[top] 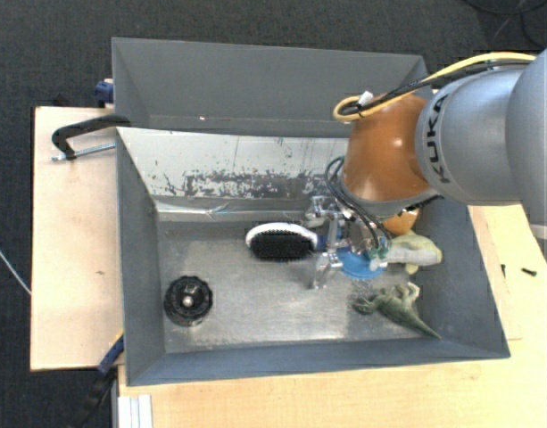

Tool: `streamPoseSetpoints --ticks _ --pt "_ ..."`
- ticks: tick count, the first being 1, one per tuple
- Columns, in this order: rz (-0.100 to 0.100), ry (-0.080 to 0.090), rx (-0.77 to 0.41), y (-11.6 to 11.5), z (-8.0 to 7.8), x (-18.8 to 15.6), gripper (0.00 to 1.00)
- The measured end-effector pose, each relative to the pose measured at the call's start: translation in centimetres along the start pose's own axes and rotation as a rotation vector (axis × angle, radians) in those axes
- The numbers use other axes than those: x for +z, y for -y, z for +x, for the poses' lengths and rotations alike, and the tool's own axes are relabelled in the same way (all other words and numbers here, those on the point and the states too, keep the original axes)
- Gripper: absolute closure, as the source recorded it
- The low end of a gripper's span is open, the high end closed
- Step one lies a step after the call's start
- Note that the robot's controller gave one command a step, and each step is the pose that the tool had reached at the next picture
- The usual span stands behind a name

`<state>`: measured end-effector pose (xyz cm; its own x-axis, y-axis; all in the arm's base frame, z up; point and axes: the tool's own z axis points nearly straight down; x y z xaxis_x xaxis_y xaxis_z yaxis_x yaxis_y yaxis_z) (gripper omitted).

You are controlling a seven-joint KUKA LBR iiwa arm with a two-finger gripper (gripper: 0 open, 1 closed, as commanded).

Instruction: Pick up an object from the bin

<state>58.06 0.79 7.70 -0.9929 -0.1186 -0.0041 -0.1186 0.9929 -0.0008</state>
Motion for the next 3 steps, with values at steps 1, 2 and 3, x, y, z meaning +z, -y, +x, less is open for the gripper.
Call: streamPoseSetpoints --ticks 1,2,3 --pt "-0.001 0.001 -0.001 -0.1 -0.1 -0.1 0.00" --pt "-0.001 0.002 0.001 0.0 -0.2 -0.2 1.00" --pt "0.000 0.006 0.000 -0.1 -0.4 -5.7 1.00"
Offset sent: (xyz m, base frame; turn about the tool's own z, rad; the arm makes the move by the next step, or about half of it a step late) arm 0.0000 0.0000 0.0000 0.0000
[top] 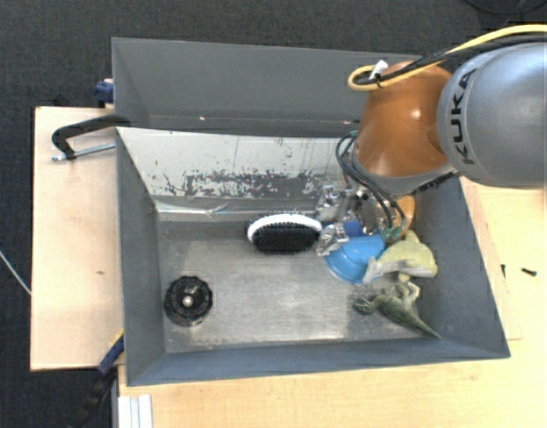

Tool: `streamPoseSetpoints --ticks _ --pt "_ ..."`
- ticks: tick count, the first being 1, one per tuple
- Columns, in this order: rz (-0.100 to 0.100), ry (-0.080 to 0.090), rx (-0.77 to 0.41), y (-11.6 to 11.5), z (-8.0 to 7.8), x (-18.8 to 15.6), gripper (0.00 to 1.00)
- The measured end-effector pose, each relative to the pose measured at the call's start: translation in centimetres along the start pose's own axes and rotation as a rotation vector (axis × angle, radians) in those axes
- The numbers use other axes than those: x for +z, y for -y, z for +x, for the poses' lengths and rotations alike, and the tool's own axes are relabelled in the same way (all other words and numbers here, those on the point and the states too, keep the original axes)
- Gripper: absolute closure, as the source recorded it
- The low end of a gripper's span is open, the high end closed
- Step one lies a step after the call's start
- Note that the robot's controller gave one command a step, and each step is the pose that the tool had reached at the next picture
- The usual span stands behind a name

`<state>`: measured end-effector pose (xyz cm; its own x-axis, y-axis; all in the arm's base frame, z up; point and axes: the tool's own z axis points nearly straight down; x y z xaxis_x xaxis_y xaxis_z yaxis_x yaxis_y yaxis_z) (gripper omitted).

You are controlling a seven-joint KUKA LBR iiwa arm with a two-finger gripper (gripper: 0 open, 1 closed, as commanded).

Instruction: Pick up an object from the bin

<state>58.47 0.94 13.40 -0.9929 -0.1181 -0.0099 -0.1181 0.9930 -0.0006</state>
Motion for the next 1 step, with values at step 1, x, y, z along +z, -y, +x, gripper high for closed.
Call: streamPoseSetpoints --ticks 1 --pt "0.000 -0.004 0.000 -0.04 -0.15 -1.16 1.00"
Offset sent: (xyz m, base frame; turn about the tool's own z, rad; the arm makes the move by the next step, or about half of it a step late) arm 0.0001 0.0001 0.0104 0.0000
